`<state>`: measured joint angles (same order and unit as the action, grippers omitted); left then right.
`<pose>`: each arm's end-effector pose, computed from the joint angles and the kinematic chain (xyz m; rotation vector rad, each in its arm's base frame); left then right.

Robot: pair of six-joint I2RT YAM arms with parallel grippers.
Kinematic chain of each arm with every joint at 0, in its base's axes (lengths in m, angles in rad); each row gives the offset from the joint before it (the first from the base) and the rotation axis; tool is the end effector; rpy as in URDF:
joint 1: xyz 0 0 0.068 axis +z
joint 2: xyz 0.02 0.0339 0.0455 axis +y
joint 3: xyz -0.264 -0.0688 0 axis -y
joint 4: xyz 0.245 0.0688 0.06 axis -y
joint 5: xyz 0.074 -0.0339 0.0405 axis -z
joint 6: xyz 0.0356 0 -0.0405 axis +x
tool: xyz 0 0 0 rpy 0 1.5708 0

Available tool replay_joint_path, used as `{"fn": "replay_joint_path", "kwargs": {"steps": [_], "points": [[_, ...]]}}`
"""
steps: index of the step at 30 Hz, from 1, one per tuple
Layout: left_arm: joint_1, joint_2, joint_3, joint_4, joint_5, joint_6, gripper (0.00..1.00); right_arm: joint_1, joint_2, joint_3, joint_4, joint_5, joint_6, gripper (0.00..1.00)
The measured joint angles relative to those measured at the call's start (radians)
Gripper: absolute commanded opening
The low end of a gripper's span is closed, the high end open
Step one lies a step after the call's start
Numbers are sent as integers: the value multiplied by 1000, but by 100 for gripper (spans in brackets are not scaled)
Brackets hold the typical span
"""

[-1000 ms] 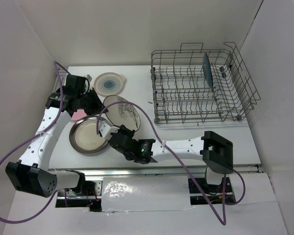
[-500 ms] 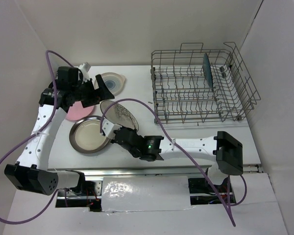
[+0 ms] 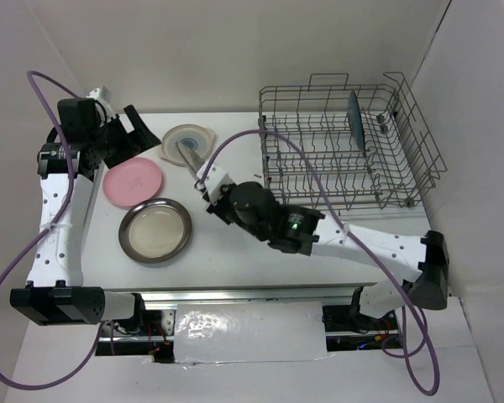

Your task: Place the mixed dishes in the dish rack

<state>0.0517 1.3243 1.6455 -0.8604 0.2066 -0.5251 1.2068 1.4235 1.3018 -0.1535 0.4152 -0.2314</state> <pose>0.2625 0.0063 0.4479 -0.4866 2.0813 -0.4987 0.1324 0.3073 0.3755 -0.9751 1.5518 0.3050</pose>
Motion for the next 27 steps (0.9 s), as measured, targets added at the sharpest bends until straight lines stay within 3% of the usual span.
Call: {"fn": "replay_joint_path", "kwargs": {"steps": [5, 14, 21, 27], "points": [[64, -39, -85, 6, 11, -2, 99, -131, -63, 80, -48, -71, 55, 0], [66, -66, -163, 24, 37, -2, 99, -433, -75, 216, -175, -92, 165, 0], [66, -69, -284, 60, 133, -4, 99, -643, -76, 238, -261, -136, 220, 0], [65, -48, -330, 71, 269, 4, 99, -826, -45, 285, -336, -275, 246, 0]]}}
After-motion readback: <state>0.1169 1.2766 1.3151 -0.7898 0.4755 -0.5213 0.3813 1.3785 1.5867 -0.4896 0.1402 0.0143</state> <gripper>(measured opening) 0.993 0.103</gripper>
